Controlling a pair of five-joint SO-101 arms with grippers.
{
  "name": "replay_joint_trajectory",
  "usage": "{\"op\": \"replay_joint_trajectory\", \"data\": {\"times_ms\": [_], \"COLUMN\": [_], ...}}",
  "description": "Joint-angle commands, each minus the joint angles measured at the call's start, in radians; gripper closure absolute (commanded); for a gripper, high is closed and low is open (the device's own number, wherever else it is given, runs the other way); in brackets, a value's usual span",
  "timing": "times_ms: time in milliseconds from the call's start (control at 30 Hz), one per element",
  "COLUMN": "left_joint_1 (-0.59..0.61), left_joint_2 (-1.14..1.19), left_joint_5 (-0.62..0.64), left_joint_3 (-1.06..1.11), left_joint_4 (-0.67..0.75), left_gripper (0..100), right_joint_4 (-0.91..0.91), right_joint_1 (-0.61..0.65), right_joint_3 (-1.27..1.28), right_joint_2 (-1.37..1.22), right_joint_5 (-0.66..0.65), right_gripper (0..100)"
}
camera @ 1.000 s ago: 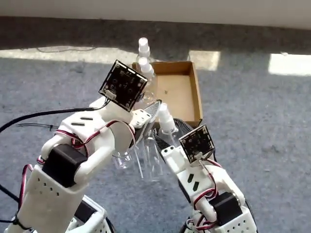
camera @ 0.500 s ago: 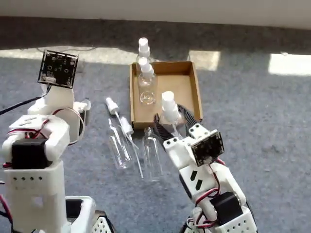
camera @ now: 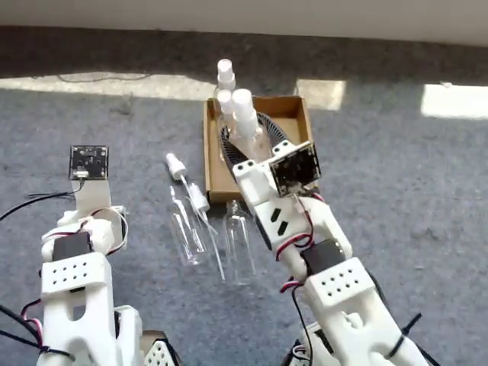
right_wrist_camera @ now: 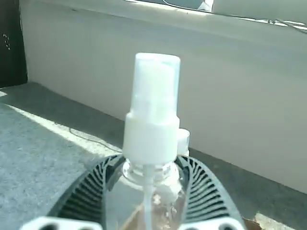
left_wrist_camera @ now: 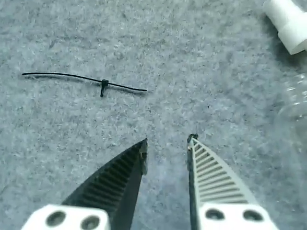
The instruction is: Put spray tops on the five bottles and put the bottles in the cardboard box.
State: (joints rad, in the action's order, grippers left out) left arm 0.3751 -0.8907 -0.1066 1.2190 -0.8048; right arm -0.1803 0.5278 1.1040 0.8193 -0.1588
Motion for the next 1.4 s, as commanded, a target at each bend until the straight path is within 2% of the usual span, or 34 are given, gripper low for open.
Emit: {"op": "replay_joint_trajectory", "data": {"times_ms": [0, 133, 367, 600, 967, 1100, 1367], "left_joint_1": [0.010, 0.005, 0.005, 0.005, 0.004, 0.004, -0.016], "left_joint_2": [-0.004, 0.001, 0.001, 0.001, -0.005, -0.005, -0.005], "left_joint_5": [-0.006, -0.006, -0.006, -0.006, -0.006, -0.006, -0.006], "left_joint_3": [0.019, 0.019, 0.019, 0.022, 0.038, 0.038, 0.041], "left_joint_4": [0.071, 0.072, 0.072, 0.074, 0.078, 0.078, 0.078], "left_gripper": [86, 86, 86, 86, 86, 86, 86], "right_joint_4": [-0.206, -0.371, -0.535, -0.544, -0.552, -0.691, -0.707], "right_joint_1": [-0.012, -0.012, -0.010, -0.013, -0.012, -0.012, -0.012], "right_joint_3": [-0.074, -0.081, -0.114, -0.194, -0.188, -0.183, -0.136], "right_joint_2": [-0.165, -0.326, -0.532, -0.634, -0.728, -0.759, -0.783], "right_joint_5": [0.005, 0.005, 0.017, 0.164, 0.166, 0.166, 0.166], "right_gripper": [99.4, 99.4, 99.4, 99.4, 99.4, 99.4, 99.4]}}
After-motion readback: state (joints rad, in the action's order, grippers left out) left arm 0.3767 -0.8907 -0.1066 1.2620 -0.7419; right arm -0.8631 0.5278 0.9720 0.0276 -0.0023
